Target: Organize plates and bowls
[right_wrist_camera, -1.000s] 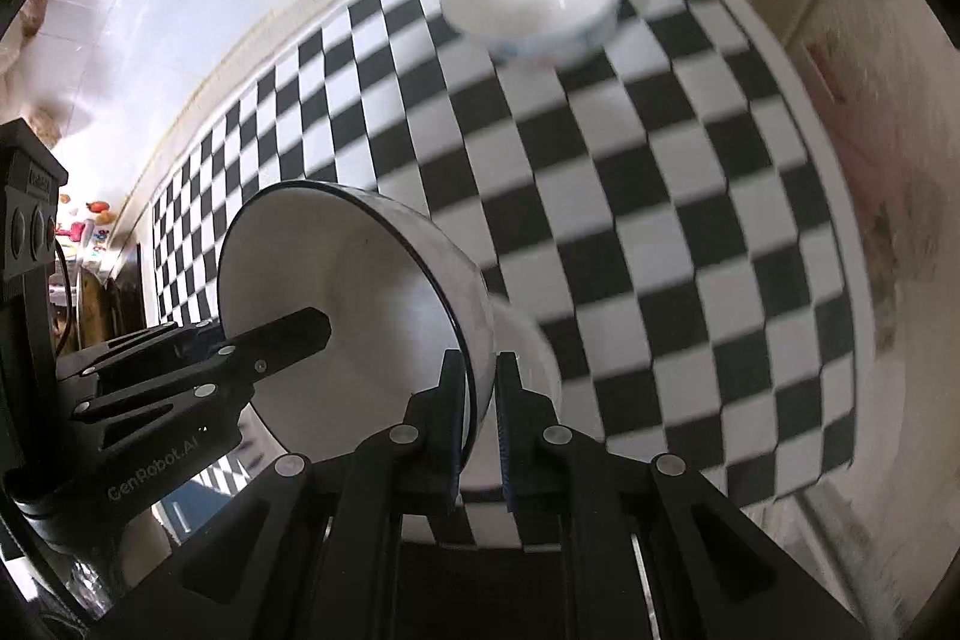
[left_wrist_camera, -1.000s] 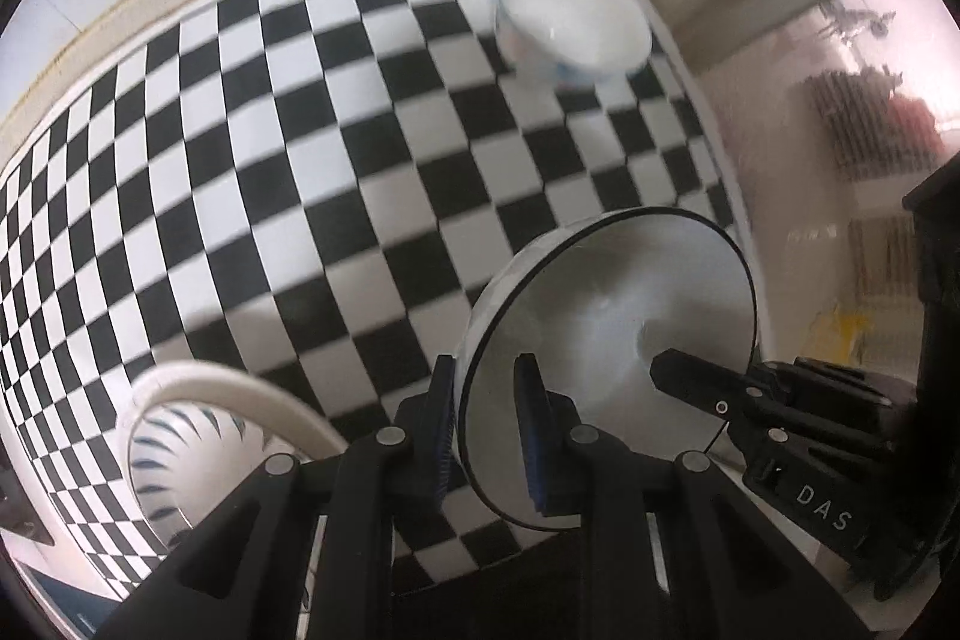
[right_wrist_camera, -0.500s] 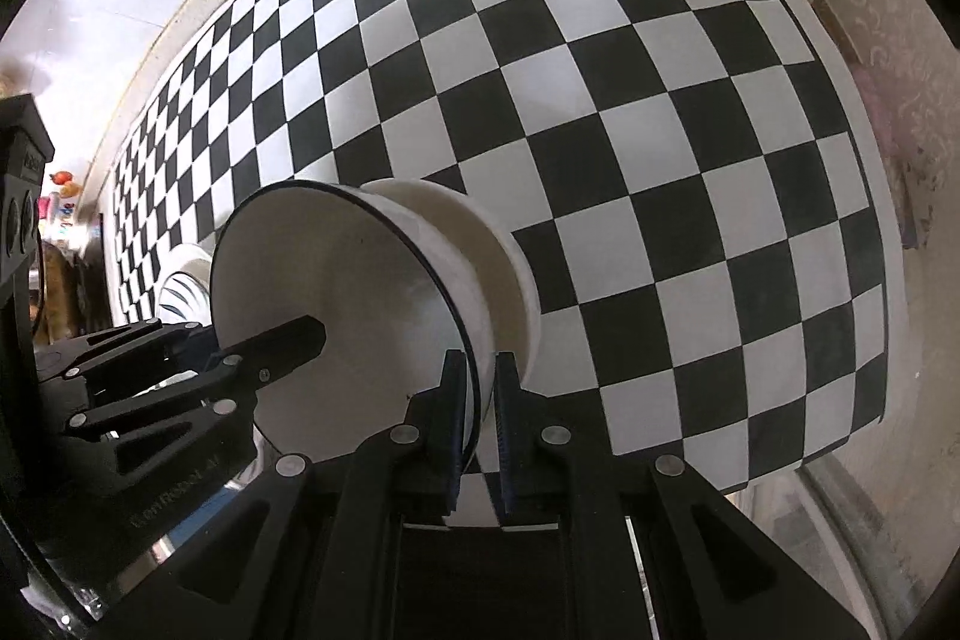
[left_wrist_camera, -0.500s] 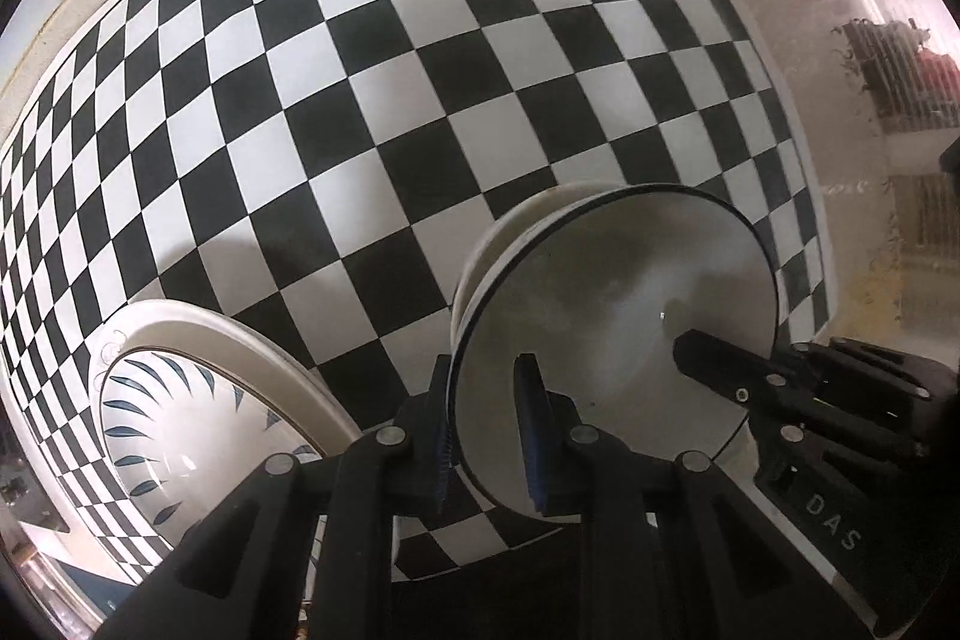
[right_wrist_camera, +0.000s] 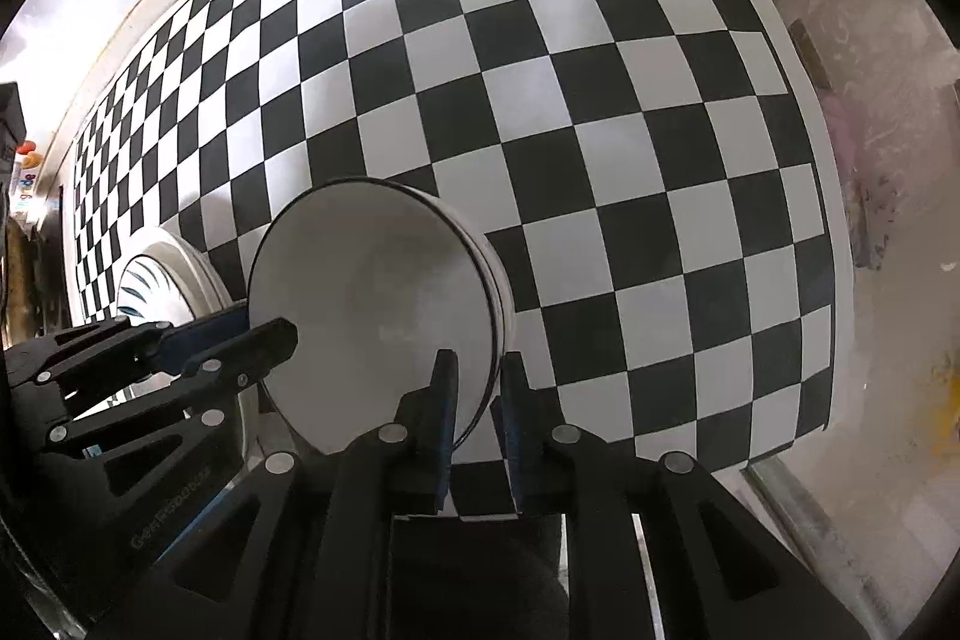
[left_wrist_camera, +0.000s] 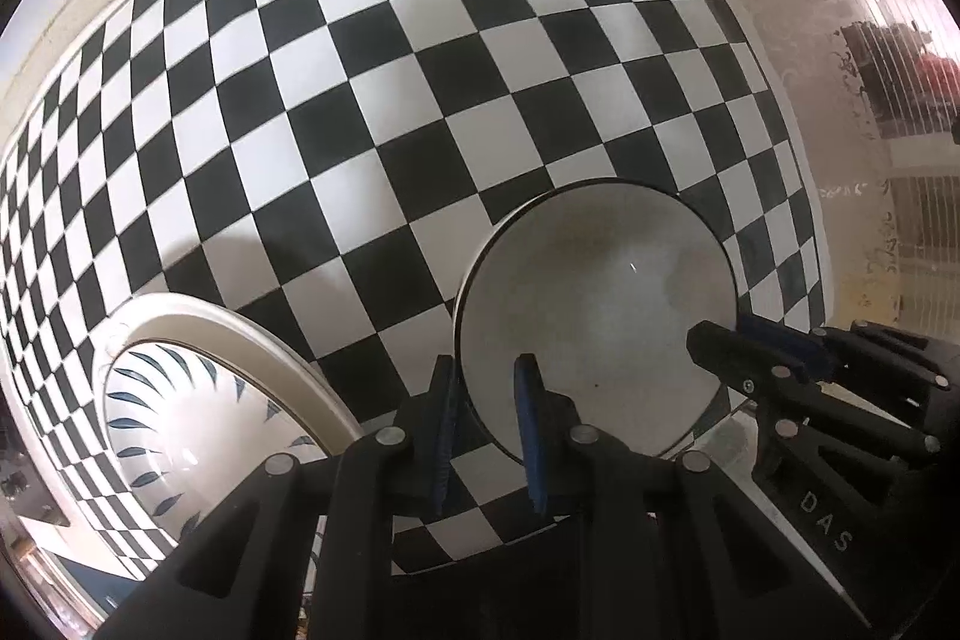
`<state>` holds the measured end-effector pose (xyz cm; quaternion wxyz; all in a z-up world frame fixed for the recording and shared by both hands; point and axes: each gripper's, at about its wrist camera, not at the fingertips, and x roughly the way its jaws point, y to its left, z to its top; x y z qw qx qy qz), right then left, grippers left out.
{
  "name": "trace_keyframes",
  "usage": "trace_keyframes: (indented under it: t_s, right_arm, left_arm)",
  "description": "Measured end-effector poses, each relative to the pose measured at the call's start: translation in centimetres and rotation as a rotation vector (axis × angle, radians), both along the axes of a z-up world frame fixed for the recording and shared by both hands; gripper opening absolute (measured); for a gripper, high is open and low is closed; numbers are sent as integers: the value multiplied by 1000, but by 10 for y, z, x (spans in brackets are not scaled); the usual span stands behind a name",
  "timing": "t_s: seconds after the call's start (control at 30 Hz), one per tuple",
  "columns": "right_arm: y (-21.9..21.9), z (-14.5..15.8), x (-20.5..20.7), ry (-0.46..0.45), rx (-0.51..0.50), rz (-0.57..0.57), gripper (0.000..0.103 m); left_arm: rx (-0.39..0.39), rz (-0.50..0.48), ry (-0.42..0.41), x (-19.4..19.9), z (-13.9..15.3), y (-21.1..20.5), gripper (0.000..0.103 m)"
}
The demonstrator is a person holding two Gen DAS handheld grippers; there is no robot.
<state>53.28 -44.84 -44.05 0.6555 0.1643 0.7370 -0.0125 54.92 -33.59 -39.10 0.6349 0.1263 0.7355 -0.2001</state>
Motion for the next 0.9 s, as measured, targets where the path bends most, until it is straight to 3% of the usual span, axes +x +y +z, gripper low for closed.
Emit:
trace_keyframes:
  t_s: [0.4,0.57,0.9]
  right_arm:
    - [-20,2,-5,3,67,-13,16]
    - [-35,21,-4,-38,91,-36,16]
    - [-82,69,26,-161,44,-84,16]
  left_arm:
    - [-6,27,13,2,6,4,17]
    - [-28,55,-8,8,28,11,17]
    - [-52,102,-218,42,93,8,19]
